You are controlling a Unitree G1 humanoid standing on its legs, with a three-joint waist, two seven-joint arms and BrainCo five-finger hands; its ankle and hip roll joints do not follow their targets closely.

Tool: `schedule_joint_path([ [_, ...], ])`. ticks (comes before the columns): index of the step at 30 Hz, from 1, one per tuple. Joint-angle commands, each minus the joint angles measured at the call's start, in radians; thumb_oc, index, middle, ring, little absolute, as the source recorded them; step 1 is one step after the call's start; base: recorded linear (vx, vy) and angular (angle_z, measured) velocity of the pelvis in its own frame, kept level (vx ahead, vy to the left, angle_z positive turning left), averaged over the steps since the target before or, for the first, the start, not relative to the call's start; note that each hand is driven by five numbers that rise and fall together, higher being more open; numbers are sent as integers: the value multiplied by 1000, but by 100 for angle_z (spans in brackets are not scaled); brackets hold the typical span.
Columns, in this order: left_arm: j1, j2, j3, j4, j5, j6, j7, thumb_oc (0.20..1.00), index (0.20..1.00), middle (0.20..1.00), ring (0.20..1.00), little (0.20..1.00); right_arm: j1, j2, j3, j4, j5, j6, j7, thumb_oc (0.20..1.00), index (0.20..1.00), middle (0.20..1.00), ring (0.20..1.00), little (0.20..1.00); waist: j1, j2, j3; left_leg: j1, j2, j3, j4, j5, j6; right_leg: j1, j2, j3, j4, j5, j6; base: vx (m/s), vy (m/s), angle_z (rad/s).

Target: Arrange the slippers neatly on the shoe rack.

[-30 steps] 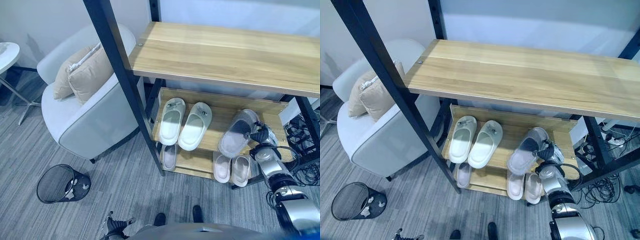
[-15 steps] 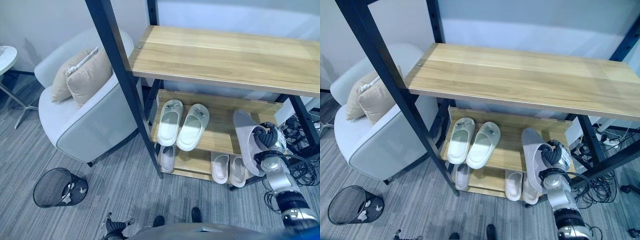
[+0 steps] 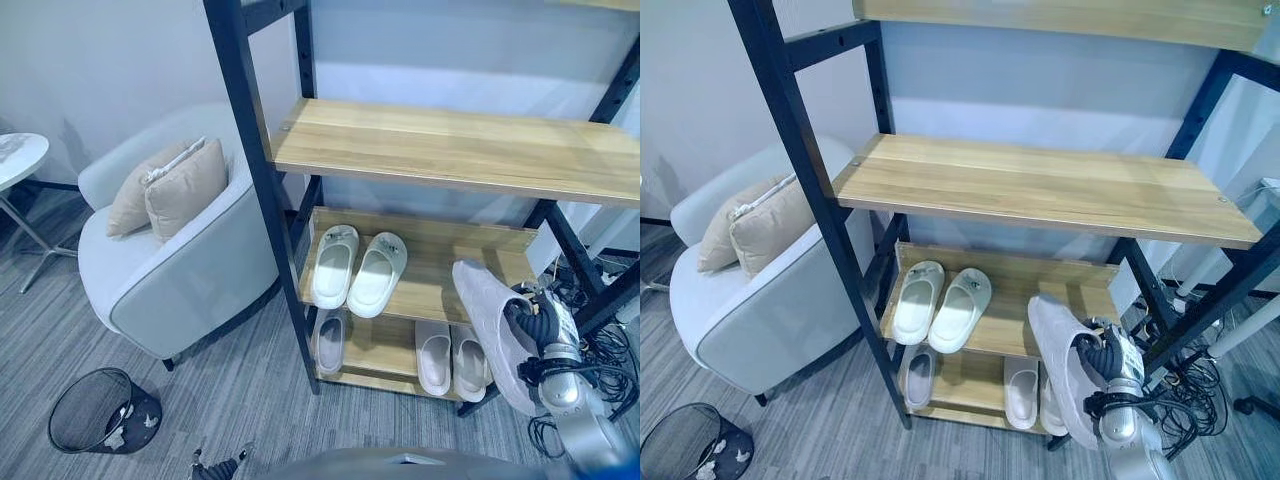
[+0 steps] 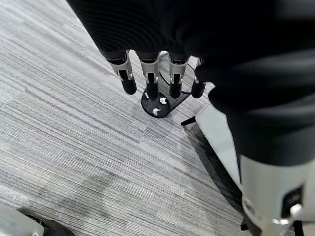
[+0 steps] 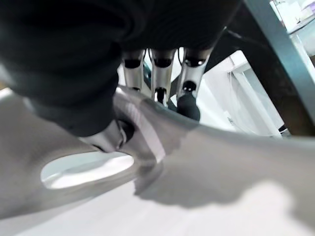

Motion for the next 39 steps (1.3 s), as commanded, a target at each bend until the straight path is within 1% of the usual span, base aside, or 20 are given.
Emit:
schedule_joint_path([
  [1,-69,-8,-11,9,-46,-53,39,1000,1000,1000,1000,1000,-11,-27,-63,-100,37,-71,-36,200,200,200,200,200,31,-17,28,-51,31,54,27,47,-4,6,-20,-80,104,-76,-50,-182,-80,21],
  [2,-83,-14,-5,-4,-55,-55,41,1000,1000,1000,1000,1000,9,-33,-80,-111,40,-79,-45,200,200,200,200,200,18,-27,50,-82,39,138,75,24,-11,15,-40,-126,108,-80,-43,-190,-38,77],
  [5,-99,-27,5,15,-47,-80,78,1000,1000,1000,1000,1000,31,-50,-89,-147,50,-105,-48,200,200,200,200,200,-14,-27,71,-100,60,276,132,3,-7,7,-51,-141,146,-94,-27,-131,40,141],
  [9,-112,-32,13,68,-60,-123,107,1000,1000,1000,1000,1000,75,-71,-55,-152,45,-135,-50,200,200,200,200,200,-30,-15,68,-70,56,278,129,-13,9,-28,-37,-126,236,-142,-24,17,106,-16],
  [18,-105,-11,35,142,-71,-135,107,1000,1000,1000,1000,1000,98,-144,76,-81,4,-195,-83,200,200,200,200,200,-26,-31,48,-58,41,270,139,-43,19,-6,-54,-145,209,-135,-16,2,42,0],
  [20,-173,6,45,128,-92,-146,106,1000,1000,1000,1000,1000,36,-174,94,-167,124,-267,-60,200,200,200,200,200,-27,-35,126,-227,12,245,335,-84,35,-126,-68,-146,360,-172,-16,-369,58,14],
  [22,-196,9,41,128,-93,-152,109,1000,1000,1000,1000,1000,11,-204,98,-190,126,-276,-81,200,200,200,200,200,-29,-34,146,-290,6,235,394,-98,40,-177,-71,-143,413,-186,-18,-423,41,4],
  [23,-286,24,63,150,-106,-171,120,1000,1000,1000,1000,1000,-71,-302,137,-259,100,-262,-110,200,200,200,200,200,-38,-37,180,-506,-22,225,583,-146,55,-382,-64,-140,574,-210,-20,-608,50,11],
  [24,-305,32,73,156,-101,-194,145,1000,1000,1000,1000,1000,-69,-329,135,-292,89,-255,-123,200,200,200,200,200,-40,-39,173,-569,-28,226,628,-164,56,-452,-61,-139,617,-220,-22,-812,60,14],
  [25,-305,46,56,95,-38,-268,230,1000,1000,1000,1000,1000,-34,-353,121,-347,86,-251,-157,200,200,200,200,200,-44,-45,155,-684,-29,227,729,-205,56,-570,-66,-137,691,-242,-22,-435,33,28],
  [27,-298,45,37,31,-19,-324,272,1000,1000,1000,1000,1000,3,-358,118,-371,72,-276,-222,200,200,200,200,200,-43,-51,114,-816,-16,232,827,-235,50,-696,-70,-132,756,-267,-19,-319,45,10],
  [28,-300,50,17,-22,-7,-344,298,1000,1000,1000,1000,1000,37,-375,122,-392,41,-304,-321,200,200,200,200,200,-44,-56,94,-912,-8,234,903,-257,54,-794,-69,-122,820,-287,-18,-239,54,14],
  [31,-327,56,12,-39,-21,-360,317,1000,1000,1000,1000,1000,91,-391,120,-416,7,-323,-455,200,200,200,200,200,-52,-66,68,-1064,-8,241,1005,-279,59,-947,-55,-113,920,-316,-22,-149,37,-44],
  [32,-377,65,-2,-39,-28,-373,341,1000,1000,1000,1000,1000,140,-391,130,-419,-28,-333,-600,200,200,200,200,200,-65,-71,65,-1199,-14,247,1115,-332,67,-1083,-51,-110,1032,-369,-32,-145,7,-57],
  [33,-379,65,-1,-39,-27,-373,342,1000,1000,1000,1000,1000,139,-391,131,-418,-31,-334,-603,200,200,200,200,200,-66,-71,60,-1220,-12,246,1106,-297,64,-1104,-45,-104,1024,-340,-31,-76,-3,-1],
  [34,-418,72,-11,-37,-30,-380,368,1000,1000,1000,1000,1000,143,-392,158,-409,-31,-340,-671,200,200,200,200,200,-73,-69,57,-1321,-13,251,1200,-351,68,-1206,-51,-110,1117,-387,-37,-47,-37,0],
  [35,-454,82,-8,-29,-29,-389,389,1000,1000,1000,1000,1000,125,-407,171,-418,-15,-340,-697,200,200,200,200,200,-79,-69,51,-1406,-13,252,1268,-371,64,-1299,-51,-100,1182,-397,-43,45,-15,11],
  [36,-456,82,-7,-27,-28,-390,390,1000,1000,1000,1000,1000,124,-407,172,-419,-14,-340,-696,200,200,200,200,200,-81,-68,44,-1418,-13,252,1275,-373,64,-1312,-51,-100,1189,-401,-43,23,-44,9],
  [38,-545,120,25,-16,0,-390,468,1000,1000,1000,1000,1000,-35,-486,189,-501,62,-311,-608,200,200,200,200,200,-85,-70,76,-1613,-3,248,1494,-434,59,-1518,-50,-92,1395,-437,-55,60,-99,2],
  [39,-566,128,39,-18,2,-395,482,1000,1000,1000,1000,1000,-75,-505,194,-513,73,-301,-586,200,200,200,200,200,-86,-70,86,-1653,-3,245,1542,-446,59,-1555,-47,-93,1439,-445,-55,62,-114,-7],
])
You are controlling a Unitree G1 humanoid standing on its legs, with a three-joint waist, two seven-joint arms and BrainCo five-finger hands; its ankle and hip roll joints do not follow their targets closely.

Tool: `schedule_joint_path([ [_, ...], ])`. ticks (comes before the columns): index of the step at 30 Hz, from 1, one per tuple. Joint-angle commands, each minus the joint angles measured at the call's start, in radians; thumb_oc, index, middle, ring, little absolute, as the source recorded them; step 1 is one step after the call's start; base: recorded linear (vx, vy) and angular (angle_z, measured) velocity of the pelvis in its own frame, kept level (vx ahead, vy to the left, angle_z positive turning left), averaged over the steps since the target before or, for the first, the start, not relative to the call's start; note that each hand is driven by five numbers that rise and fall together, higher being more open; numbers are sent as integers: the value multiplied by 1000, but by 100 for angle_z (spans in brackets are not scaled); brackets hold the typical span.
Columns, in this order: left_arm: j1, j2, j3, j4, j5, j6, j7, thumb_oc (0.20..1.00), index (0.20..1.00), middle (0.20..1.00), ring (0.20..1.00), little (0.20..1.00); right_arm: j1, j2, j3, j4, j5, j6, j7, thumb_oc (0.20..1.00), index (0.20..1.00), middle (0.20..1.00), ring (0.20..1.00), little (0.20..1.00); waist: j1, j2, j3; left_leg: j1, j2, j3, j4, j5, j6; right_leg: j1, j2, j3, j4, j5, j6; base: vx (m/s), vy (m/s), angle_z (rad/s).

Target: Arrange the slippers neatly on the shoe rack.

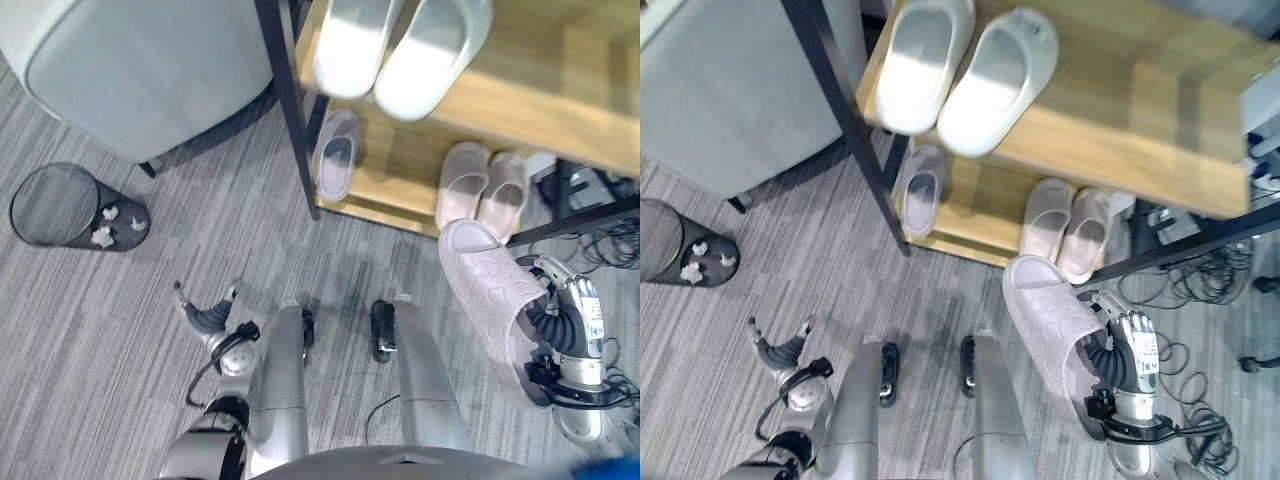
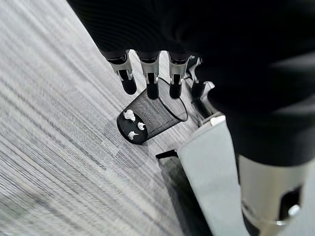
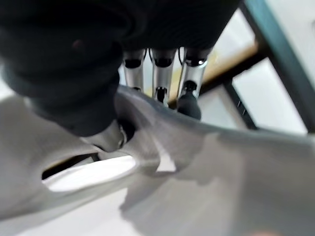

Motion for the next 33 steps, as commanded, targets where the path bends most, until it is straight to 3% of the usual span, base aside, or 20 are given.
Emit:
schedule_joint_path([
  [1,-55,47,91,50,17,-55,81,1000,1000,1000,1000,1000,-141,-106,-57,-189,80,4,63,200,200,200,200,200,7,-34,100,-21,6,-7,64,-47,37,22,7,25,-30,-3,-24,41,-80,-1],
  [3,-86,54,117,13,-25,-63,51,1000,1000,1000,1000,1000,-265,-118,-52,-189,141,27,158,200,200,200,200,200,12,-48,177,-22,13,2,148,-78,36,15,9,41,53,-21,-24,13,-79,13],
  [4,-114,52,141,-12,-76,-72,8,1000,1000,1000,1000,1000,-409,-126,-23,-163,204,42,252,200,200,200,200,200,24,-53,249,-22,14,-8,218,-100,33,12,13,66,133,-36,-22,6,-56,7],
  [6,-157,45,198,-65,-182,-65,-70,1000,1000,1000,1000,1000,-641,-133,33,-98,208,65,333,200,200,200,200,200,40,-56,360,-22,15,-25,340,-139,30,11,25,109,261,-59,-14,31,-10,4],
  [7,-161,48,206,-64,-188,-65,-76,1000,1000,1000,1000,1000,-659,-132,45,-91,208,65,332,200,200,200,200,200,34,-56,366,-22,15,-26,346,-142,30,11,26,109,267,-63,-13,71,24,9],
  [8,-187,29,233,-108,-252,-52,-126,1000,1000,1000,1000,1000,-765,-120,63,-37,204,80,364,200,200,200,200,200,49,-52,430,-22,8,-37,429,-166,29,10,41,141,358,-78,-10,72,23,17],
  [12,-201,-7,245,-201,-283,-15,-188,1000,1000,1000,1000,1000,-944,-51,89,109,241,122,464,200,200,200,200,200,60,-42,562,-22,-11,-60,620,-218,20,13,89,201,570,-116,2,91,27,11],
  [15,-164,-35,221,-305,-329,60,-276,1000,1000,1000,1000,1000,-1047,24,112,231,312,143,562,200,200,200,200,200,60,-32,567,-22,-19,-50,739,-273,14,9,106,230,687,-139,17,86,41,-4],
  [17,-160,-37,214,-325,-340,83,-292,1000,1000,1000,1000,1000,-1067,56,103,250,335,145,573,200,200,200,200,200,61,-32,567,-22,-18,-46,747,-280,17,9,110,231,693,-136,21,26,35,-16],
  [19,-172,-48,174,-361,-327,124,-332,1000,1000,1000,1000,1000,-1201,183,77,429,407,150,567,200,200,200,200,200,65,-19,567,-22,-9,-22,743,-282,24,9,105,227,663,-113,27,41,60,-4],
  [20,-179,-50,163,-373,-316,136,-340,1000,1000,1000,1000,1000,-1243,203,85,498,421,151,566,200,200,200,200,200,67,-17,567,-22,-7,-18,742,-281,26,9,103,226,653,-109,29,34,36,-18],
  [23,-154,-55,105,-408,-262,129,-379,1000,1000,1000,1000,1000,-1471,247,178,757,443,154,559,200,200,200,200,200,83,-13,567,-22,-6,-16,754,-298,39,9,102,222,666,-109,36,38,16,-11],
  [25,-149,-55,95,-407,-245,124,-375,1000,1000,1000,1000,1000,-1510,257,187,809,459,161,559,200,200,200,200,200,84,-14,567,-22,-5,-17,758,-302,39,9,103,223,675,-113,38,51,6,4],
  [30,-104,-57,64,-400,-231,141,-410,1000,1000,1000,1000,1000,-1719,280,330,1188,479,244,616,200,200,200,200,200,97,-17,567,-22,-4,-11,772,-340,48,9,102,223,699,-133,32,72,16,4],
  [33,-72,-62,59,-395,-219,141,-421,1000,1000,1000,1000,1000,-1809,314,337,1374,490,295,567,200,200,200,200,200,96,-16,567,-22,-3,-6,789,-360,46,9,107,217,730,-153,24,74,39,-3],
])
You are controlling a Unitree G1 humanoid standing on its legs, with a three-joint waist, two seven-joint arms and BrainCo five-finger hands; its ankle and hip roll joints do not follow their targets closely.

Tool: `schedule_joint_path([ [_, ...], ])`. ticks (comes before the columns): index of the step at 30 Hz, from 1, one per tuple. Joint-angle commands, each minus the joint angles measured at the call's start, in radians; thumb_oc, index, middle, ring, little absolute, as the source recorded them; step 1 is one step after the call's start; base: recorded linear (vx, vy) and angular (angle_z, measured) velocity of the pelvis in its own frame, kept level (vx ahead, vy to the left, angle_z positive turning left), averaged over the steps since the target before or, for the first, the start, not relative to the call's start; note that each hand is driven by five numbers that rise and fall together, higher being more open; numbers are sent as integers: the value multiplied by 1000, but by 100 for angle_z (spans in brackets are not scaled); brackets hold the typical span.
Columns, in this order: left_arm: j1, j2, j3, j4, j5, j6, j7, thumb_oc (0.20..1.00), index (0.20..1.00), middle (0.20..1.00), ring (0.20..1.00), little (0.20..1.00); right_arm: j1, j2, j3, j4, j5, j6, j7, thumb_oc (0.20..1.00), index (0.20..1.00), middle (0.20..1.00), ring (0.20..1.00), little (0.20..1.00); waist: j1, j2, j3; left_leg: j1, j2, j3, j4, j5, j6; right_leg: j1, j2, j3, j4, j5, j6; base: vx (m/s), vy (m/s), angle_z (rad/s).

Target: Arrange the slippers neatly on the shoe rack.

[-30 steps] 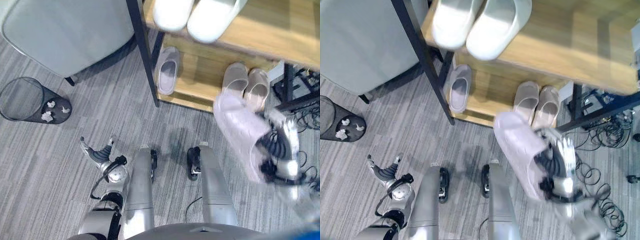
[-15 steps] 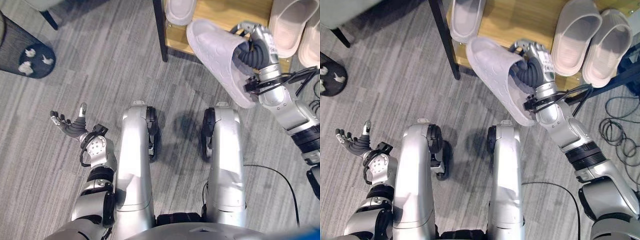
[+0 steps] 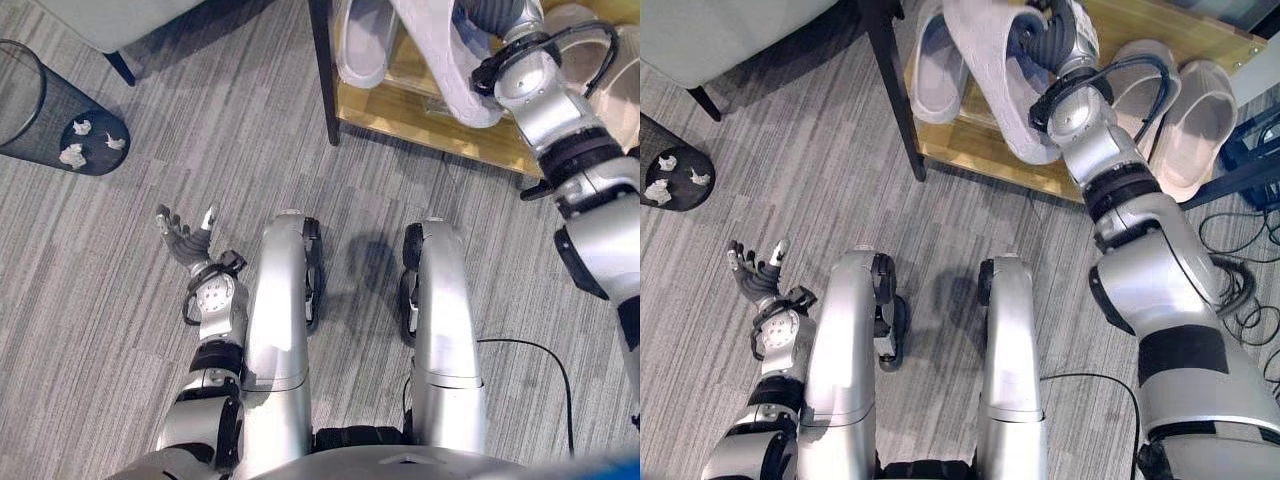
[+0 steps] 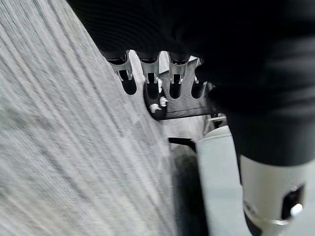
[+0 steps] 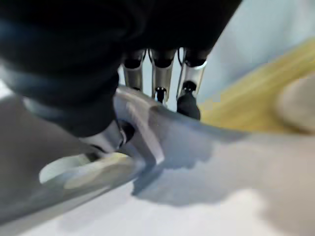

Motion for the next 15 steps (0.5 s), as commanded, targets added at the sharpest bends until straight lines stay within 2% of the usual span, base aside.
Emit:
schedule_joint_path([
  [1,-6,-69,-52,-9,50,-34,-20,1000,1000,1000,1000,1000,-65,-3,-93,-41,42,14,-69,200,200,200,200,200,3,11,-34,-19,-15,-67,112,-147,26,-27,33,49,-26,168,-67,55,30,-3],
  [7,29,-81,-34,-11,36,-27,-45,1000,1000,1000,1000,1000,-84,-5,-140,0,82,-45,-142,200,200,200,200,200,4,18,-34,-19,-7,-62,111,-150,17,-24,26,48,-17,169,-84,27,4,-2],
  [15,53,-96,-38,-17,21,-22,-67,1000,1000,1000,1000,1000,-120,18,-129,119,113,-11,-88,200,200,200,200,200,15,27,-34,-19,-9,-62,111,-147,8,-23,22,46,3,161,-95,23,8,1],
])
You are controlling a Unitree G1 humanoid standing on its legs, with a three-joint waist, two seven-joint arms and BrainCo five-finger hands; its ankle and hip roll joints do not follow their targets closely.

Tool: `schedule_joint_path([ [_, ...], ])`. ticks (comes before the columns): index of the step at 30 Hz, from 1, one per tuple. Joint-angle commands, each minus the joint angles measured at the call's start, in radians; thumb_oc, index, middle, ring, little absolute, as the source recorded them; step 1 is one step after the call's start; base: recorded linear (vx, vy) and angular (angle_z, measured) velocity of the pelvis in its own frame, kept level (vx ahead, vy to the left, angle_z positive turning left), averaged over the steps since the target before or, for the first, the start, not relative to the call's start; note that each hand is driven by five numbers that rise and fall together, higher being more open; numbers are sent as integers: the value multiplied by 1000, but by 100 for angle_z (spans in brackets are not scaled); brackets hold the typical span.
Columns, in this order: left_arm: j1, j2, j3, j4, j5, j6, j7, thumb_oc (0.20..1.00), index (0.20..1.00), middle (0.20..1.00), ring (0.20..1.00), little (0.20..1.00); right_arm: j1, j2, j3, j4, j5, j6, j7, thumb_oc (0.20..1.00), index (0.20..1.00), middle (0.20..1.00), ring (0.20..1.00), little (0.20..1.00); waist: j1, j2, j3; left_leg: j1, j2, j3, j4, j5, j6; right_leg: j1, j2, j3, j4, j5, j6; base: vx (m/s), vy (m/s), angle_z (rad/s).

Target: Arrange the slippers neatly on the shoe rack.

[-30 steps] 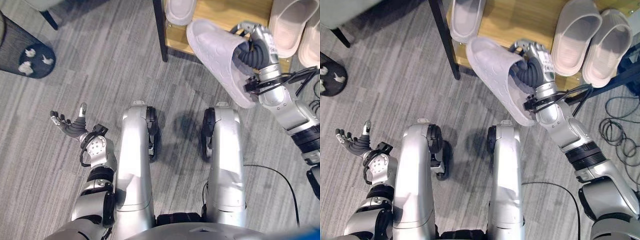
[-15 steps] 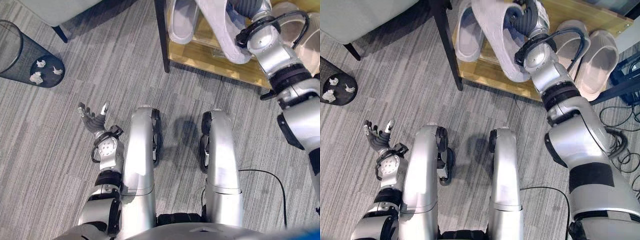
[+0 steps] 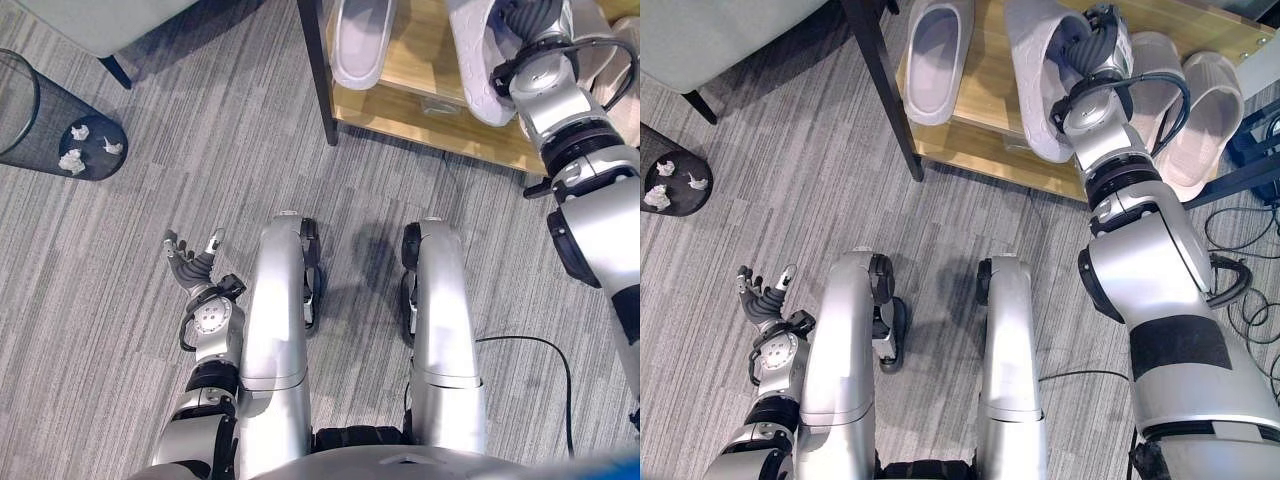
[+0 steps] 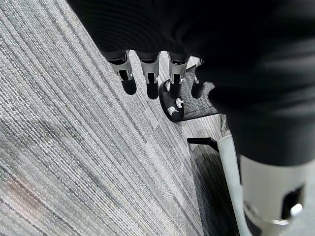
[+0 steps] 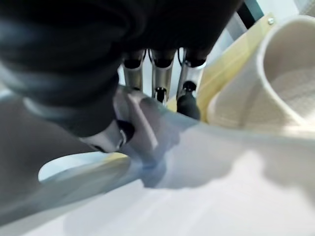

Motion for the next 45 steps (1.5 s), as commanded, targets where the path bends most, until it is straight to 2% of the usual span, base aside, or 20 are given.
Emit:
schedule_joint_path([
  [1,11,-89,-49,-53,24,-35,-16,1000,1000,1000,1000,1000,-113,-6,1,18,38,-31,-3,200,200,200,200,200,22,25,-34,-33,-16,-73,105,-124,4,-22,21,40,-16,180,-86,22,25,4],
  [8,50,-95,-63,-77,34,-19,-21,1000,1000,1000,1000,1000,-127,-12,1,62,71,-12,49,200,200,200,200,200,46,27,-34,-33,-26,-70,107,-139,16,-12,11,45,-19,181,-82,23,37,2],
  [20,92,-99,-105,-77,73,-13,-19,1000,1000,1000,1000,1000,-142,-28,-24,108,100,-41,59,200,200,200,200,200,82,30,-34,-33,-37,-70,116,-155,35,-1,-8,50,-11,179,-71,30,26,2],
  [21,94,-99,-106,-72,74,-14,-19,1000,1000,1000,1000,1000,-147,-29,-23,120,99,-41,58,373,373,373,373,373,84,30,-34,-33,-37,-70,120,-157,35,-2,-9,51,-7,178,-71,34,19,7],
  [22,99,-99,-107,-69,73,-15,-21,1000,1000,1000,1000,1000,-153,-31,-23,131,101,-41,53,1000,1000,1000,1000,1000,85,29,-34,-33,-38,-70,122,-158,37,-1,-10,51,-5,178,-72,21,22,7],
  [31,153,-92,-119,-63,58,-20,-62,1000,1000,1000,1000,1000,-180,-51,-46,174,134,-38,43,1000,1000,1000,1000,1000,103,39,-34,-33,-48,-69,122,-157,45,-3,-20,59,2,174,-78,3,3,1],
  [34,161,-90,-120,-44,53,-19,-80,1000,1000,1000,1000,1000,-182,-45,-97,153,186,-46,32,1000,1000,1000,1000,1000,101,41,-34,-33,-49,-66,113,-150,45,-1,-22,60,5,175,-82,-13,-1,7],
  [37,187,-103,-125,-90,49,22,-76,1000,1000,1000,1000,1000,-167,-43,-129,104,218,-79,19,1000,1000,1000,1000,1000,90,40,-34,-33,-43,-63,110,-151,45,-3,-22,61,14,176,-86,-20,9,3],
  [44,205,-92,-143,-104,75,26,-53,1000,1000,1000,1000,1000,-112,-60,-100,23,185,-98,17,1000,1000,1000,1000,1000,68,32,-34,-33,-37,-64,105,-149,39,-8,-11,58,11,182,-95,-22,-11,0],
  [45,209,-92,-145,-104,64,31,-58,1000,1000,1000,1000,1000,-55,-71,-52,-48,145,-115,62,1000,1000,1000,1000,1000,62,29,-34,-33,-35,-67,98,-144,37,-8,-4,54,5,187,-98,-38,-32,-2],
])
